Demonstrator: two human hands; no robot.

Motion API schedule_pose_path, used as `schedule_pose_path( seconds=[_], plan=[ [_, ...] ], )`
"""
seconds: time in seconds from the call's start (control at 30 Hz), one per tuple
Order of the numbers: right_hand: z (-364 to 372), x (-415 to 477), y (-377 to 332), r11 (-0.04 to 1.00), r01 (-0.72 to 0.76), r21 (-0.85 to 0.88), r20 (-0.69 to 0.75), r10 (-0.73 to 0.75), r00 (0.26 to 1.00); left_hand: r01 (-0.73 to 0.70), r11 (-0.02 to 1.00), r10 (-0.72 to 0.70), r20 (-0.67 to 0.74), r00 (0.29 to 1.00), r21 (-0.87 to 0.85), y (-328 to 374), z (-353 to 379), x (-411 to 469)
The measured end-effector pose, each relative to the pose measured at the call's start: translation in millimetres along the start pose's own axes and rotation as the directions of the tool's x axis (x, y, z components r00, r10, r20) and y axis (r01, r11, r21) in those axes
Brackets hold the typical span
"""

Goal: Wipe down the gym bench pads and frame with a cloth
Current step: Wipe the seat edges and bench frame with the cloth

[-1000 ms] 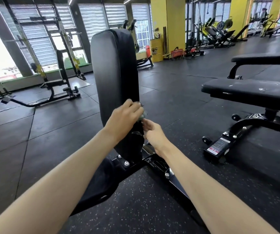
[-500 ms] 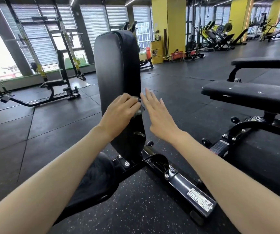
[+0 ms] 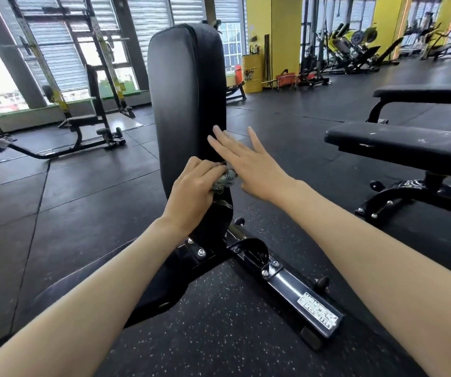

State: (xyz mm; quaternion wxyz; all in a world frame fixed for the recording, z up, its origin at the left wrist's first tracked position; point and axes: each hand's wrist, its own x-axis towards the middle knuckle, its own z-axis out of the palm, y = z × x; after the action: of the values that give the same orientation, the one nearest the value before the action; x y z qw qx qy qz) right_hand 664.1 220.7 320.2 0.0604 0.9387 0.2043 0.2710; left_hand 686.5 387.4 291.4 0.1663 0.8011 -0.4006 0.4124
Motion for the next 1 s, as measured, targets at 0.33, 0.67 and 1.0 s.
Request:
schedule_pose_path(
  seconds=[0.33,0.67,1.0],
  plan=[
    [5.9,-2.7,-9.9,0.994,-0.032,0.106,-0.020,0.034,0.999,-0.166,0.971,0.131,0.192,0.973,0.175,17.7,64.3,-100.4],
    [4.3,1.5,-7.1,0.980,-0.029,0.195,-0.008,0.031,0.999,-0.231,0.947,0.252,-0.068,0.965,0.224,22.5,41.8,-47.0],
    [7.6,-15.9,-11.7,0.970,-0.046,0.241,-0.033,0.055,0.998,-0.090,0.972,0.096,-0.019,0.995,0.219,18.7,50.9,-71.2]
  ],
)
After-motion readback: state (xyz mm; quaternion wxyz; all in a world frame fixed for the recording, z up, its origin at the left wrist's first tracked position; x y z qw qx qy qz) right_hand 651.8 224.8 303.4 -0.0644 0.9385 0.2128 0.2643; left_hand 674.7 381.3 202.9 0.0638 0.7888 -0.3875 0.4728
